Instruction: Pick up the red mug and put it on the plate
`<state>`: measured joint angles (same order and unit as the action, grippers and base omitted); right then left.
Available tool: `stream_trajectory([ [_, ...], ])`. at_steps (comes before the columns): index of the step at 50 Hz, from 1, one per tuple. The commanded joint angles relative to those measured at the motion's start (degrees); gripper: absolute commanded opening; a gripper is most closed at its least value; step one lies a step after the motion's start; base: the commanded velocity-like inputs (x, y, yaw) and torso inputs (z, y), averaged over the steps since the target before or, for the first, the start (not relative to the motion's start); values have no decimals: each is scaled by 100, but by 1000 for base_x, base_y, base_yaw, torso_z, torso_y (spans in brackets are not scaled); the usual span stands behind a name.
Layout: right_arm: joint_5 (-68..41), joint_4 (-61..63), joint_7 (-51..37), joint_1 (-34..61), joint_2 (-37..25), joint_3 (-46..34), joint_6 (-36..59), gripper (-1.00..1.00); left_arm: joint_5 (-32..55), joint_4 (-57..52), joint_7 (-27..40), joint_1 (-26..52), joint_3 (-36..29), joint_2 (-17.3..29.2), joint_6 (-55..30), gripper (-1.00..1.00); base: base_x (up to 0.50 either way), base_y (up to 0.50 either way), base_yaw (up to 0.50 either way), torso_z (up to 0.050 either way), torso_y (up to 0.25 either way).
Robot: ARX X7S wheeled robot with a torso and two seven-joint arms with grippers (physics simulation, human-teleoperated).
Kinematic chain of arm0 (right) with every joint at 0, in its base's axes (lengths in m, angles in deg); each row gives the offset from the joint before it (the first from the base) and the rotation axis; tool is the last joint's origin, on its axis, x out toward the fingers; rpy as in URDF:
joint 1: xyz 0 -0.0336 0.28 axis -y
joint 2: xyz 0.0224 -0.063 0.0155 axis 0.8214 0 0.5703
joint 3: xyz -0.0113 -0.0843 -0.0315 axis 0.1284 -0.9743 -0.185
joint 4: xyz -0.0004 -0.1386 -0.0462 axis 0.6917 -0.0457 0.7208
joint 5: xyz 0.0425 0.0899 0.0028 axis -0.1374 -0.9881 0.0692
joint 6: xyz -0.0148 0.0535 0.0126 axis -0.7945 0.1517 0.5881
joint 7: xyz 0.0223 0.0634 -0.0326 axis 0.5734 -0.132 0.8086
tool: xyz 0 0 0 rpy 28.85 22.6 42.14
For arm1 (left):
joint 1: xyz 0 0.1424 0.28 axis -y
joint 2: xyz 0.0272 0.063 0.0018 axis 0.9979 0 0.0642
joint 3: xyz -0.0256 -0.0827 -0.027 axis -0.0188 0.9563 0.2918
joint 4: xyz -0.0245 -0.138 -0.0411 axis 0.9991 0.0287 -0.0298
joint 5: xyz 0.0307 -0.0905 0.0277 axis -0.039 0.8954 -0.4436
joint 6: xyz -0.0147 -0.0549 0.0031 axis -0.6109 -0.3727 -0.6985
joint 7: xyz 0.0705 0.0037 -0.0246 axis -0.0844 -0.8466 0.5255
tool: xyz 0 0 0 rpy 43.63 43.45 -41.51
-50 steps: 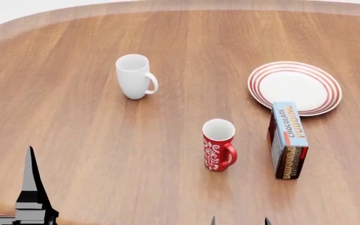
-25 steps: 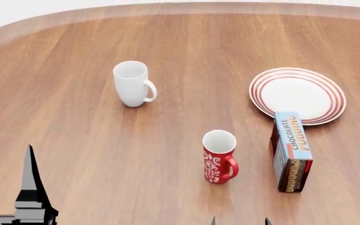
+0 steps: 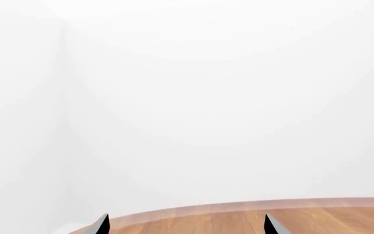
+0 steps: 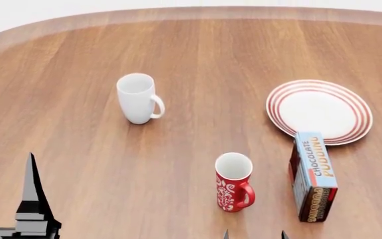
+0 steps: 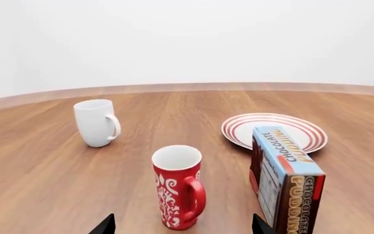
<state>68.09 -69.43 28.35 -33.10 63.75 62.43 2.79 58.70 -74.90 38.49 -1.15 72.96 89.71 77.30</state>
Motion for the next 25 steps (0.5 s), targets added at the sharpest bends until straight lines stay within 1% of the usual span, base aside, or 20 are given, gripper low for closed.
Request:
stream_trajectory([
  [1,-23,-25,-16,15,-18,-24,-22,100,21,-19,26,13,-8,28,-21,100,141,0,0,0,0],
  [25,-62,16,-86,-2,-64,-79,-34,100,79,-48,59,83,-32,82,-94,100,140,0,0,0,0],
])
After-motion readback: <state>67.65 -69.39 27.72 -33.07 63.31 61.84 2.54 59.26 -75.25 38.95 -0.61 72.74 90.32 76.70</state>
